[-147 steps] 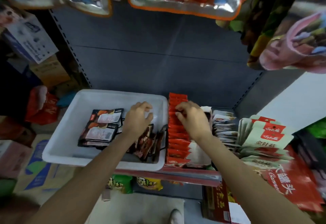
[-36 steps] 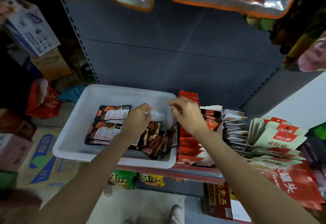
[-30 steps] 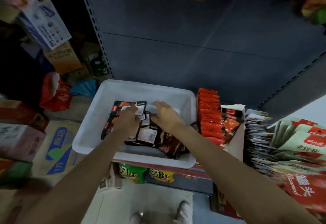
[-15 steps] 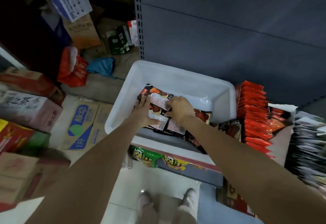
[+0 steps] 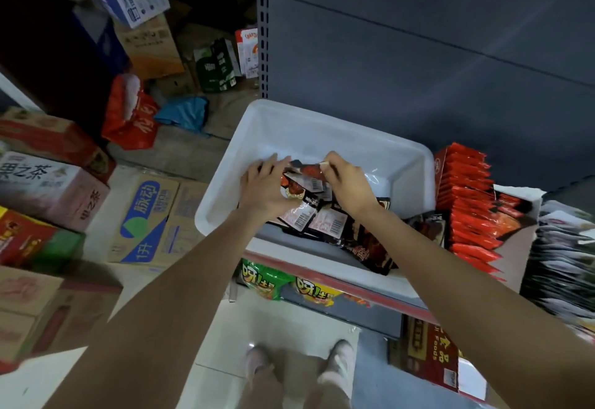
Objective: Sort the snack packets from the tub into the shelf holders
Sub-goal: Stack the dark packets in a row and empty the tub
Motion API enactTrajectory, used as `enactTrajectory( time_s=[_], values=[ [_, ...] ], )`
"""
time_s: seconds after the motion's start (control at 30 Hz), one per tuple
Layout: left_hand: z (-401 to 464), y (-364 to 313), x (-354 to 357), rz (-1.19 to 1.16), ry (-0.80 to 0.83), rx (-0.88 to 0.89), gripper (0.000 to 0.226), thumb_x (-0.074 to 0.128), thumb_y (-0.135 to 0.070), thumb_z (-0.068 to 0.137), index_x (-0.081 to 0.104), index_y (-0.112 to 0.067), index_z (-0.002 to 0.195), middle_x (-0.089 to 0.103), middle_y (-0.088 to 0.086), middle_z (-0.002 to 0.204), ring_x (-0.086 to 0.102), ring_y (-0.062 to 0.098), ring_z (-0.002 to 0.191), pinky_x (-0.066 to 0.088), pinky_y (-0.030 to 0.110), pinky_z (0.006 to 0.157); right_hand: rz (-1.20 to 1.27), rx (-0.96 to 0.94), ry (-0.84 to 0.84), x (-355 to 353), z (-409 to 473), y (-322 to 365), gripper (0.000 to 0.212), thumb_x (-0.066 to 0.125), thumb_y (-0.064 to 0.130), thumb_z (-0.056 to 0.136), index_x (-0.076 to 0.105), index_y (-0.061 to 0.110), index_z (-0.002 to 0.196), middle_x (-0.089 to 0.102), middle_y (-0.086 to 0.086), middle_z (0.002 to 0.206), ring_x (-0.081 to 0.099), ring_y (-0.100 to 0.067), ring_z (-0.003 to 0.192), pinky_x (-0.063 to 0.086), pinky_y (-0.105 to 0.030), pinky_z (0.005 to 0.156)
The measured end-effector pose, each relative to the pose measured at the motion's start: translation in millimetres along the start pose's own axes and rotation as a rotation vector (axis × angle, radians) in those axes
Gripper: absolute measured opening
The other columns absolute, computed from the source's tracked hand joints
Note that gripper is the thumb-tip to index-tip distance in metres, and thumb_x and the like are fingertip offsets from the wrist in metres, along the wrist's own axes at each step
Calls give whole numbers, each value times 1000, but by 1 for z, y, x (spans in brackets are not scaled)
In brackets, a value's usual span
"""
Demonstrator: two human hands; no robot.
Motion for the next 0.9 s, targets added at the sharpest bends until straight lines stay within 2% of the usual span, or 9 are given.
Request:
enactTrajectory(
  time_s=[0.07, 0.13, 0.23, 0.37, 0.43, 0.5, 0.63, 0.77, 0.9],
  values=[
    [2, -12, -22, -68, -186, 64, 60, 66, -43, 81, 44, -25, 135, 36, 1, 148, 22, 28, 139, 17, 41, 112, 157, 70, -104, -20, -1, -4, 18, 40, 27, 100, 46, 16, 88, 49, 2, 63, 42, -11, 56, 33, -21, 53],
    [2, -22, -36, -250, -239, 105, 34, 66, -35, 85, 59, -15, 111, 62, 6, 115, 51, 27, 115, 39, 39, 99, 299, 150, -180, -37, -2, -13, 21, 45, 29, 99, 49, 17, 83, 50, 6, 64, 44, -8, 59, 36, -15, 58],
    [-2, -38, -39, -574, -121, 99, 20, 70, -25, 83, 60, -12, 93, 65, 2, 84, 62, 20, 81, 50, 33, 74, 456, 234, -245, -60, -7, -27, 26, 50, 32, 96, 50, 23, 71, 55, 1, 68, 51, -14, 67, 46, -32, 73],
    [-9, -47, -49, -886, -175, 6, 21, 75, -14, 78, 60, -15, 94, 66, 2, 95, 64, 18, 94, 50, 29, 85, 556, 271, -330, -90, -29, -34, 29, 50, 25, 97, 47, 21, 68, 47, -2, 65, 43, -18, 66, 39, -29, 65],
    [-12, -59, -49, -901, -139, -19, 19, 73, -12, 80, 60, -12, 94, 66, 5, 94, 64, 17, 85, 54, 26, 72, 588, 246, -352, -106, -41, -33, 29, 50, 22, 97, 47, 19, 68, 44, 2, 63, 41, -11, 61, 36, -21, 59],
    [-15, -74, -50, -920, -115, -14, 19, 72, -12, 81, 61, -9, 96, 64, 4, 91, 62, 12, 78, 54, 22, 62, 637, 226, -342, -121, -52, -32, 22, 55, 16, 94, 53, 18, 73, 53, 5, 63, 50, -2, 55, 42, -12, 58],
    [-19, -111, -52, -954, -131, 8, 24, 73, -14, 80, 61, -7, 99, 62, -1, 87, 57, 0, 79, 45, 6, 66, 709, 222, -318, -150, -72, -45, 18, 61, 1, 87, 59, 19, 86, 69, 9, 66, 64, -3, 61, 53, -20, 62],
    [-25, -164, -30, -1152, 77, -70, 35, 70, -14, 83, 55, -5, 113, 64, 3, 89, 63, 7, 76, 53, 14, 61, 658, 254, -465, -193, -103, -75, 23, 59, -2, 88, 54, 19, 81, 65, 13, 58, 59, 0, 55, 49, -24, 62],
    [-25, -226, -23, -980, 177, 91, 26, 70, -8, 82, 61, -1, 106, 68, 10, 98, 64, 19, 90, 50, 23, 75, 521, 338, -556, -232, -140, -108, 20, 63, 0, 85, 52, 16, 92, 62, -1, 78, 58, -7, 61, 48, -29, 63]
  ],
)
Point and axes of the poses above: each hand's wrist, its own z-axis towards the middle knuckle, its own x-axis out of the palm, y = z × x, the point moved 9 cm from there along z, towards the middle knuckle
